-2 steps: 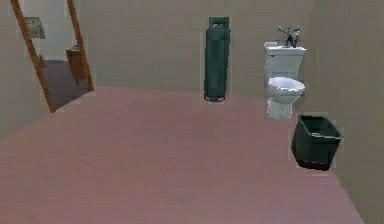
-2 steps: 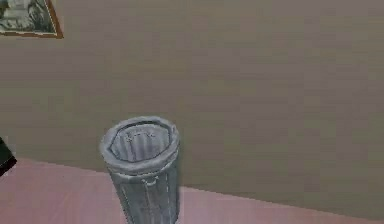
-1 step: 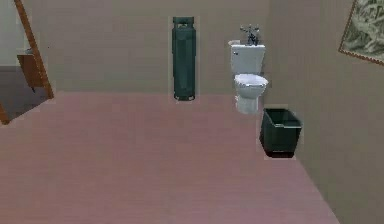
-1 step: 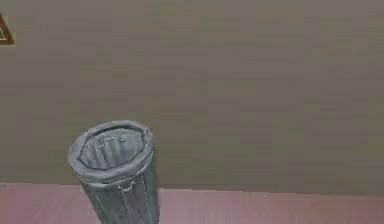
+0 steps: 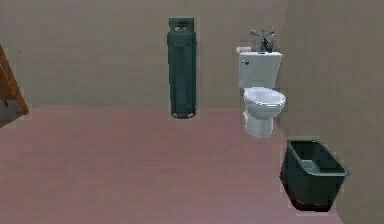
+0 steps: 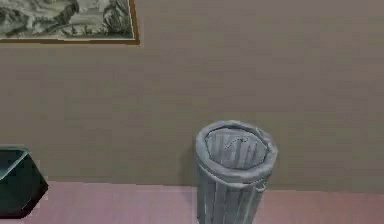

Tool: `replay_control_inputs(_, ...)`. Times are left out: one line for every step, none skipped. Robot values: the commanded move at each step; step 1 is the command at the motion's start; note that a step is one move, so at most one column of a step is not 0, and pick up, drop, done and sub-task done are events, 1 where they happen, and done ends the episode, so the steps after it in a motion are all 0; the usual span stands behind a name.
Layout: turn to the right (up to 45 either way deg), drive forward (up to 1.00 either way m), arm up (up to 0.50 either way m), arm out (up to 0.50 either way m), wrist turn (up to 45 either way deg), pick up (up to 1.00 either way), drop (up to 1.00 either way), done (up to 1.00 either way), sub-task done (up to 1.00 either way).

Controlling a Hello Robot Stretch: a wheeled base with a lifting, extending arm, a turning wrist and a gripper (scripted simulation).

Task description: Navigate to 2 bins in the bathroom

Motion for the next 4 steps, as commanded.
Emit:
replay_control_inputs(45.0,0.0,0.0,0.0,0.0,0.0,0.0,0.0,0.0)
replay_control_inputs(0.0,0.55,0.0,0.0,0.0,0.0,0.0,0.0,0.0)
replay_control_inputs(-12.0,0.0,0.0,0.0,0.0,0.0,0.0,0.0,0.0)
replay_control_inputs(0.0,0.0,0.0,0.0,0.0,0.0,0.0,1.0,0.0)
